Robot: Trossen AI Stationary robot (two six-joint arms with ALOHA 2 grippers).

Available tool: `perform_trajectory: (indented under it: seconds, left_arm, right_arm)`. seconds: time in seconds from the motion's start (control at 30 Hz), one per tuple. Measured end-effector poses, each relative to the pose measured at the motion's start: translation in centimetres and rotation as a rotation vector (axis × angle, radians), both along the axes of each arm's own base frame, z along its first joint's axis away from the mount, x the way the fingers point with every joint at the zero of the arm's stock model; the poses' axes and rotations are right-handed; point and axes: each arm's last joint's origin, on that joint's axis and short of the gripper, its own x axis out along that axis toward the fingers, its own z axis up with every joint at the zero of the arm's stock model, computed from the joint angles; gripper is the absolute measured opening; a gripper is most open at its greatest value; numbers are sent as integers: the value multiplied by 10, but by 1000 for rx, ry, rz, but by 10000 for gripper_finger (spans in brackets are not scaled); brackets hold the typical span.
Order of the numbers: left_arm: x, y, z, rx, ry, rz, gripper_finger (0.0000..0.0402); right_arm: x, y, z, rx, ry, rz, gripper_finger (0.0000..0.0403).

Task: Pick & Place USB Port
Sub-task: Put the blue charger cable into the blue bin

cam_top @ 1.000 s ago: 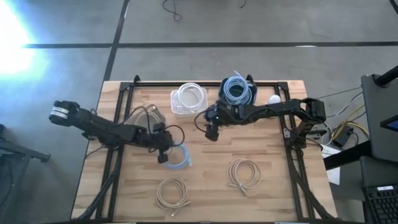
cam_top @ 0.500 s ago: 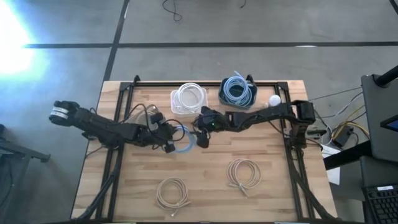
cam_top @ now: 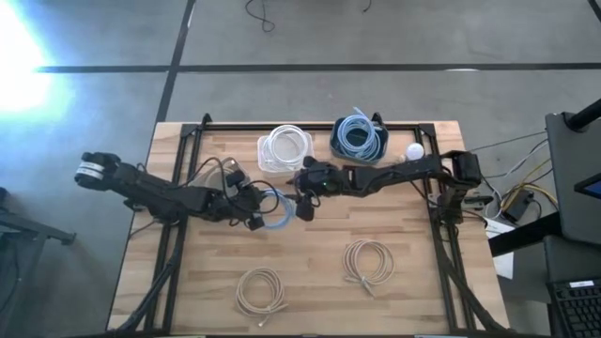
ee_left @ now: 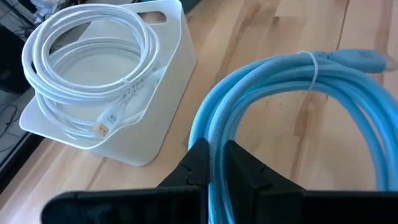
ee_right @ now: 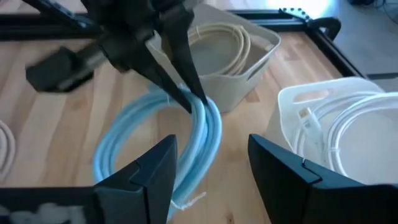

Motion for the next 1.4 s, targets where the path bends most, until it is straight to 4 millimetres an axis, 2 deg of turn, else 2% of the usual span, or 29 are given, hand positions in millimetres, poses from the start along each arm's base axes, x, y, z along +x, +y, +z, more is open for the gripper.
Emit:
perform_trajectory:
  seconds: [0.17,0.4,0.63,0.77,1.07,1.4]
  left_arm:
    - [6,0,2,10,-43,1,26]
    - [20,-2,8,82,-124,-43,26]
    - [29,-3,15,115,-130,-60,26]
    - [30,-4,18,107,-141,-73,22]
    - [32,-4,21,100,-161,-73,23]
    - [32,-4,21,99,-160,-75,25]
  right_arm:
    - [0,1,1,24,-4,-8,190]
    - [2,1,-13,35,40,-14,189]
    - [1,-2,-16,-72,69,-96,185]
    - [-1,-3,-18,-106,121,-102,157]
    - [-4,-3,-22,-121,179,-94,41]
    - [-5,-3,-21,-92,179,-111,39]
